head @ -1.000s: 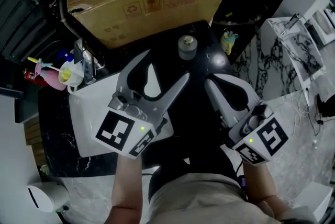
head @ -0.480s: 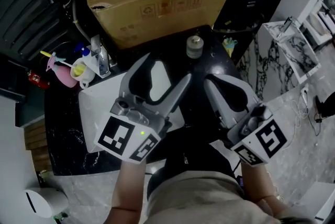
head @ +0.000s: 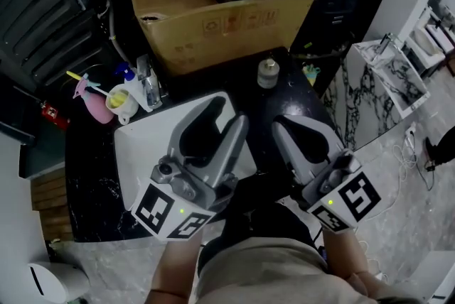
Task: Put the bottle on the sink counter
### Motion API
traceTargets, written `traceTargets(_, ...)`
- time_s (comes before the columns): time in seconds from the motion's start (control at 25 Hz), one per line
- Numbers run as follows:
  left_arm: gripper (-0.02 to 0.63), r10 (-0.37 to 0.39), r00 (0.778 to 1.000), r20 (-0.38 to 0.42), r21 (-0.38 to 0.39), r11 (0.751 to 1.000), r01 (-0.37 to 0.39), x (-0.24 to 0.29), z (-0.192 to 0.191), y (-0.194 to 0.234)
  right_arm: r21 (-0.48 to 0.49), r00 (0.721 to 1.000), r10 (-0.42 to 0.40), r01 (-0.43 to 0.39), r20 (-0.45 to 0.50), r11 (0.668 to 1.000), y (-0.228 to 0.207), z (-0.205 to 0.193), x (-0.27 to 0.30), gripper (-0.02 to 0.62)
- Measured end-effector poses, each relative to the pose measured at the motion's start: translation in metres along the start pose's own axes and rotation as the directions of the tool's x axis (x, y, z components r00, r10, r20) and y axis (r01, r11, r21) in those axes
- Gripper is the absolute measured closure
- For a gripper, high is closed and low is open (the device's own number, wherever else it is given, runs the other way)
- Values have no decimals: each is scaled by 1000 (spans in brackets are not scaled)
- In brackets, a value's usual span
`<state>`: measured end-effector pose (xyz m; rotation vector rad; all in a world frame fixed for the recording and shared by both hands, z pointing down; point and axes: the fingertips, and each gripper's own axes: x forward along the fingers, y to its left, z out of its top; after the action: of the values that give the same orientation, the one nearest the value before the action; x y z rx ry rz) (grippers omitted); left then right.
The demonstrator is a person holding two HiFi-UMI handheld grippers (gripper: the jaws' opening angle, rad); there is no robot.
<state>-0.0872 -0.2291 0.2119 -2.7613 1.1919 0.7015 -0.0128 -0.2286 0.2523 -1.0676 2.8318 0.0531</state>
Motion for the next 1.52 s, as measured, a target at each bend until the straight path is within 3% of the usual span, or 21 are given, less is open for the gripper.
traceTargets(0.28,580,8,998,-64,-35,999,-10,-22,-14,3,-5,1000,-1,1,-26,1000,13,-8,3,592)
traceTargets(0.4,600,30,994,-101,-32,999,-33,-31,-22,5,-5,1000,3,-3,-27,1000,18,-8,4,592)
traceTargets(0.52,600,31,988,-154,-16,999,-34,-36,-31,5,-19,999,10,-11,-32,1000,23,-9,4,592)
traceTargets(0.64,600,-24,984,-177,-19,1000,21,-39,-35,-1,-20,999,19,-19,-46,1000,30,-15,5,592)
traceTargets(0.96,600,-94,974,-206,-102,992,75,-52,-49,-10,-25,989,75,-78,-124,997,50,-42,13,592)
traceTargets(1.24,600,-30,966,-257,-171,985,-15,-73,-71,3,-80,988,6,-18,-156,997,27,-43,9,592)
traceTargets(1.52,600,46,967,-251,-168,982,-91,-84,-78,17,-120,980,6,-30,-201,992,37,-45,10,592)
